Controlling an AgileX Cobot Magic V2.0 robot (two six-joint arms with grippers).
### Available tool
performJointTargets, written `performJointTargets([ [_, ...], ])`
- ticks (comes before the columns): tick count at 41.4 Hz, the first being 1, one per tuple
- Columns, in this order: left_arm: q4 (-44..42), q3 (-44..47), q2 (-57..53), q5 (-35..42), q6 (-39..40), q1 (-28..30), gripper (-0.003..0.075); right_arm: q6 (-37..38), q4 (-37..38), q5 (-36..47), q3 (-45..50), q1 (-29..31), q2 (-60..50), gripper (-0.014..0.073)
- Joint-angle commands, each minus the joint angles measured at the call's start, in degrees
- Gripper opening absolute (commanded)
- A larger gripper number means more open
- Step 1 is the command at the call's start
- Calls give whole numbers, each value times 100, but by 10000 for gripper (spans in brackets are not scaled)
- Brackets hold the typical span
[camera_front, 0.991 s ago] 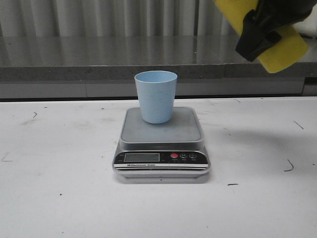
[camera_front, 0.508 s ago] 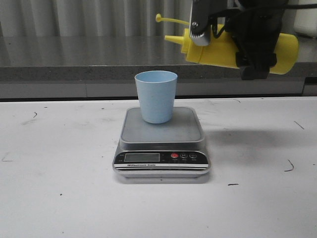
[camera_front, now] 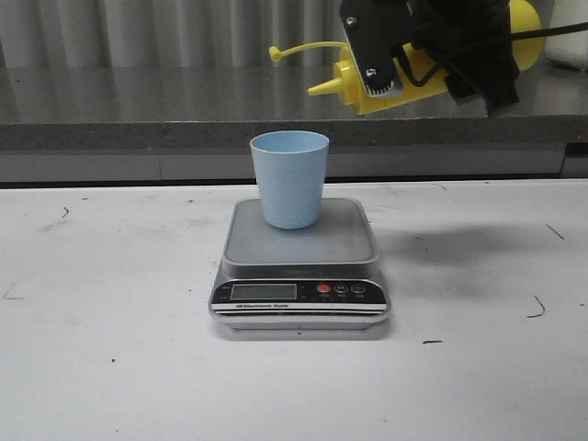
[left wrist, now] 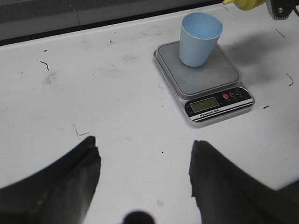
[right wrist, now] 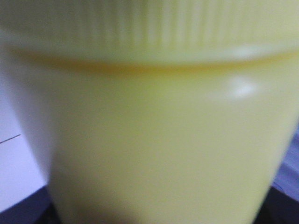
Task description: Pour seasoning into cup on scale with both arms
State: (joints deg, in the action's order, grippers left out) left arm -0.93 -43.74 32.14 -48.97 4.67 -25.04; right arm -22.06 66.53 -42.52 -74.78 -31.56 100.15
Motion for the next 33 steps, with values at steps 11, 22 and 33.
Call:
performJointTargets([
  [11,52,-136,12,418,18,10,419,16,704,-178,-237,-4,-296,363],
  [22,52,-136,12,418,18,10,419,330,674,-34,-237,-4,-296,363],
  [33,52,-136,12,418,18,10,419,2916,-20,134,-237,49,-304,363],
])
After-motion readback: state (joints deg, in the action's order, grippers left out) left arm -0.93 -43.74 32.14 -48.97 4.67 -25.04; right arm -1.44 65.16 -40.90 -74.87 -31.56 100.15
